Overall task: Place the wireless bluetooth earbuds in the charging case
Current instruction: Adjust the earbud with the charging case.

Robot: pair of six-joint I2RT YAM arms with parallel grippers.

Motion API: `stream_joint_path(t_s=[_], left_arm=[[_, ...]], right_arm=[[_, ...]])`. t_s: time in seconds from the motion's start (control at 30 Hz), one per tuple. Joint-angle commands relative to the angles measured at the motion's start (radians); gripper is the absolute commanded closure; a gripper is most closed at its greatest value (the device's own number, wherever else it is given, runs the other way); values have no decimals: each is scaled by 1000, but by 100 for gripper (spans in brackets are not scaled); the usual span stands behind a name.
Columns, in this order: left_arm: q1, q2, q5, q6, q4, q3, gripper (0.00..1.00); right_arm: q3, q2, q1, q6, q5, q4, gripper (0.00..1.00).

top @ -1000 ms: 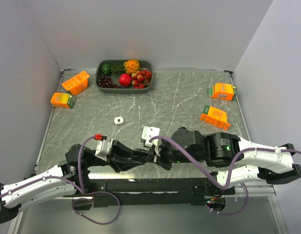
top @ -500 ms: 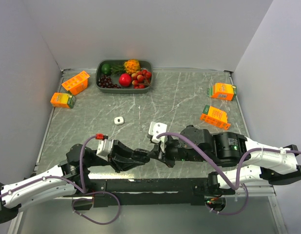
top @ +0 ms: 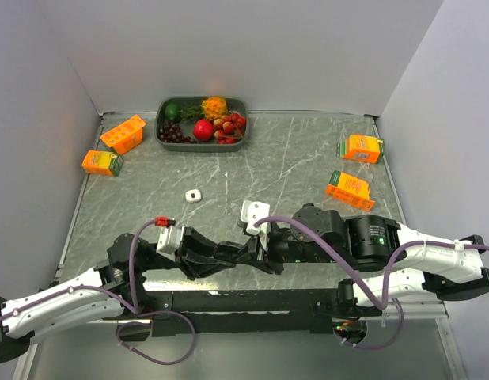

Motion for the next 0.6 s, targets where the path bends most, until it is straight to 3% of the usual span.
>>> stream_joint_path(t_s=[0.0, 0.57], left_arm=[[-3, 8, 6, 1, 34, 57, 99], [-1, -4, -2, 4, 38, 63, 99]], right_arm=[[11, 17, -5, 8, 1, -6, 71], [2, 33, -43, 21, -25, -20, 73]])
